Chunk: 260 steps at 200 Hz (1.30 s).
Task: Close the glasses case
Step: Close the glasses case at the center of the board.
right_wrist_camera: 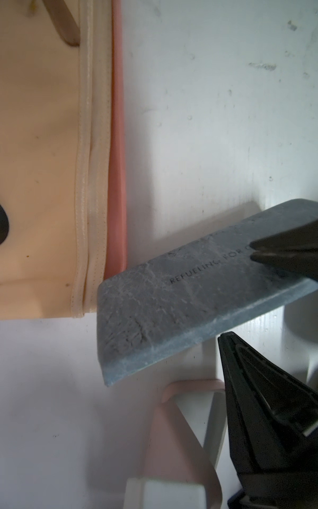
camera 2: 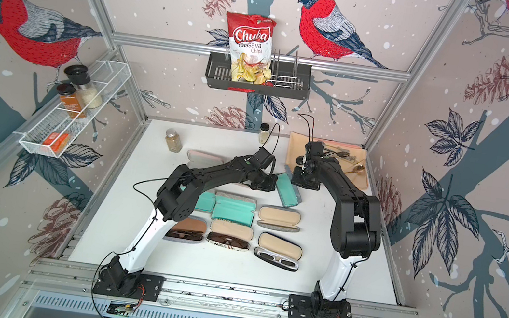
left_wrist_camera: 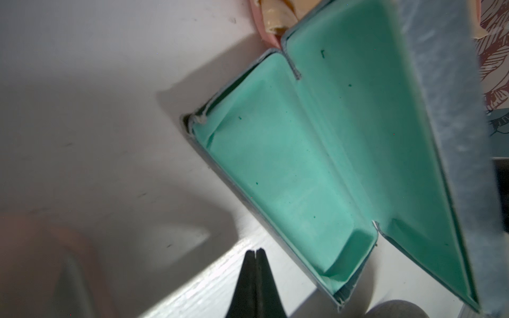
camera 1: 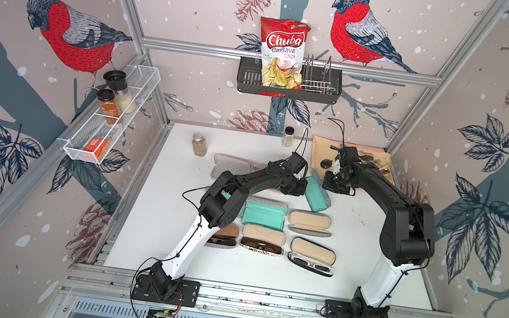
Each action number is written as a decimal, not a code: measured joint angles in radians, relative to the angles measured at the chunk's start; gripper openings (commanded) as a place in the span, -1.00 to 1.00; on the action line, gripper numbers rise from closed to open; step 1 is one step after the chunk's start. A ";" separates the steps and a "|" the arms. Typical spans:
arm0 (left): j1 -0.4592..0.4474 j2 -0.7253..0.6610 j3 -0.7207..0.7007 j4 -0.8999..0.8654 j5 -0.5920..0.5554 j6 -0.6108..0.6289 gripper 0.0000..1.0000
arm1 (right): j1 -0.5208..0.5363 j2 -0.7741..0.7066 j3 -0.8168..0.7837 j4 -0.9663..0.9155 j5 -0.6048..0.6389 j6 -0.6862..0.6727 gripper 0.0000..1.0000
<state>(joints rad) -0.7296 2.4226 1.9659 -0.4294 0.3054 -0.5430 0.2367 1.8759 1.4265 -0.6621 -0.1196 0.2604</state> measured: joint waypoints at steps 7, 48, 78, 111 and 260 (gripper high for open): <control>0.000 0.005 0.004 0.000 0.000 0.000 -1.00 | 0.000 0.001 0.000 0.001 -0.002 0.000 -0.90; 0.000 0.027 0.031 0.000 0.002 -0.002 -1.00 | 0.000 0.006 -0.002 0.003 -0.006 -0.001 -0.89; 0.000 0.035 0.039 0.000 0.006 -0.006 -1.00 | 0.001 0.008 -0.008 0.003 -0.010 -0.002 -0.88; -0.002 0.042 0.045 0.000 0.006 -0.010 -1.00 | 0.008 0.008 -0.024 0.010 -0.010 -0.003 -0.88; -0.006 0.044 0.045 -0.001 0.003 -0.026 -1.00 | 0.051 0.036 -0.011 0.018 0.008 0.000 -0.88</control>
<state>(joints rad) -0.7353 2.4668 2.0109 -0.4305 0.3084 -0.5690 0.2878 1.9118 1.4151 -0.6437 -0.1116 0.2604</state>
